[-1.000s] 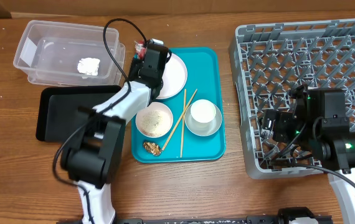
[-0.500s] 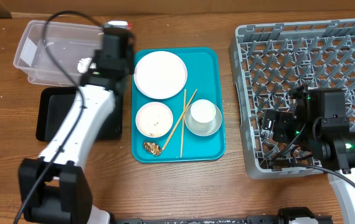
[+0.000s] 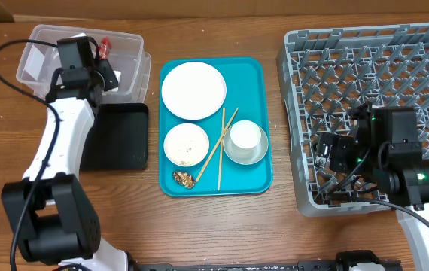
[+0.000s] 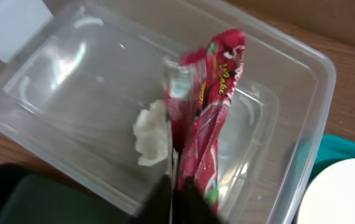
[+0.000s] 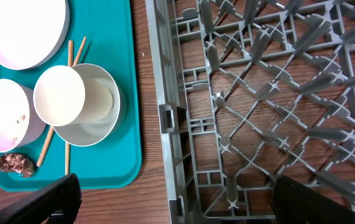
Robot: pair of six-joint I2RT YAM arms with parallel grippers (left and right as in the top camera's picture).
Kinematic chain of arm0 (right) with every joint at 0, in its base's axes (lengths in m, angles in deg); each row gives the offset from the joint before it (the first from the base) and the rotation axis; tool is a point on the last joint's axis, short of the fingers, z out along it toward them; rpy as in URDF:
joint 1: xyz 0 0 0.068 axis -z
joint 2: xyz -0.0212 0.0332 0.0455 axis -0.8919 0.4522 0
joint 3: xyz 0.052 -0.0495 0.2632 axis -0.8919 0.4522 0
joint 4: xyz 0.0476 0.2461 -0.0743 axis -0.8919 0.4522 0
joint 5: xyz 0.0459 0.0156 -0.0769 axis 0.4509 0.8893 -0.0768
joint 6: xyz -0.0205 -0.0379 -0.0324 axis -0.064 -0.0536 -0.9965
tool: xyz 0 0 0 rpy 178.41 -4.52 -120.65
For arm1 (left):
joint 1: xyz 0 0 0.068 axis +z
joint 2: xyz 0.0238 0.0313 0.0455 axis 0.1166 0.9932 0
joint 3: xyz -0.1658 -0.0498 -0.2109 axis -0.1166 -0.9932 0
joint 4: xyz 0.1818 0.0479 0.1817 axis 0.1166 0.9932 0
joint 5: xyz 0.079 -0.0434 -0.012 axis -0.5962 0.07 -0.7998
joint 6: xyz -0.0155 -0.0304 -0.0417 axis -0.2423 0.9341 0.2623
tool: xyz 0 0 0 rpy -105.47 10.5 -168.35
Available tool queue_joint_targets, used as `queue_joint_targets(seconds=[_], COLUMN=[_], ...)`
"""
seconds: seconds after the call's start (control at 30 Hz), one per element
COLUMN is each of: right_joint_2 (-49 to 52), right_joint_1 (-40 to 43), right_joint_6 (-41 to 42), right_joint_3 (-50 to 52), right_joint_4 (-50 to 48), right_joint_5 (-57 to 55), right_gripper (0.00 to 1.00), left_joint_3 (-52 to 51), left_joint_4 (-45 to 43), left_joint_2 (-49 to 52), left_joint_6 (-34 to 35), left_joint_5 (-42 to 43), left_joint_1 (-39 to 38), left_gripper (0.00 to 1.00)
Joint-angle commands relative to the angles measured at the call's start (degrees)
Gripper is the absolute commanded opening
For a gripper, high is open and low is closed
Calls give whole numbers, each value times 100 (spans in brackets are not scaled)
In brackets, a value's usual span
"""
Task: Sort waste into correct bins and load items into the dishwasher
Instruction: 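Move the wrapper with the left gripper and drop it into the clear bin, then reach the left gripper to the white cup and grasp its rim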
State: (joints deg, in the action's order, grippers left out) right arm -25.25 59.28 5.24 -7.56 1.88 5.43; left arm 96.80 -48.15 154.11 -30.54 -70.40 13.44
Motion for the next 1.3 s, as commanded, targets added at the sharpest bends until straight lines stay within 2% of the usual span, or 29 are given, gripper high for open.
queue_joint_targets(seconds=[0.0, 0.1, 0.2, 0.27, 0.5, 0.57, 0.63, 0.77, 0.9, 1.03, 1.17, 1.27], right_joint_2=[-90, -90, -90, -90, -79, -72, -68, -57, -48, -48, -48, -48], right_joint_1=[-22, -22, -22, -22, -22, -22, -22, -22, -22, -22, -22, -22], right_joint_6=[26, 26, 26, 26, 26, 26, 26, 24, 26, 118, 621, 621], right_joint_3=[-105, -105, -105, -105, -105, -105, -105, -105, -105, -105, -105, -105], right_joint_4=[-33, -35, -55, -74, -323, -391, -402, -356, -339, -186, 52, 131], right_joint_5=[50, 48, 48, 50, 48, 48, 48, 48, 46, -13, -675, -835], right_gripper=[100, 100, 100, 100, 100, 100, 100, 100, 100, 100, 100, 100], left_joint_3=[44, 50, 57, 57, 57, 57, 57, 57, 57, 57, 55, 55], left_joint_4=[-28, -17, 208, 476, 1207, 1338, 1458, 1565, 1552, 1445, 1266, 1128], left_joint_2=[74, 13, -114, -227, -568, -710, -863, -1064, -1045, -1001, -907, -730], left_joint_6=[87, -103, -282, -278, -278, -275, -269, -212, -358, -474, -728, -796], left_joint_5=[190, 188, 190, 190, 330, 699, 1147, 2151, 2142, 1567, 1298, 1285], left_joint_1=[-31, -28, -28, -28, -28, -44, -74, -352, -1064, -1978, -2852, -3366], left_gripper=[45, 67, 82, 100, 99, 96, 100, 98, 93, 90, 90, 91])
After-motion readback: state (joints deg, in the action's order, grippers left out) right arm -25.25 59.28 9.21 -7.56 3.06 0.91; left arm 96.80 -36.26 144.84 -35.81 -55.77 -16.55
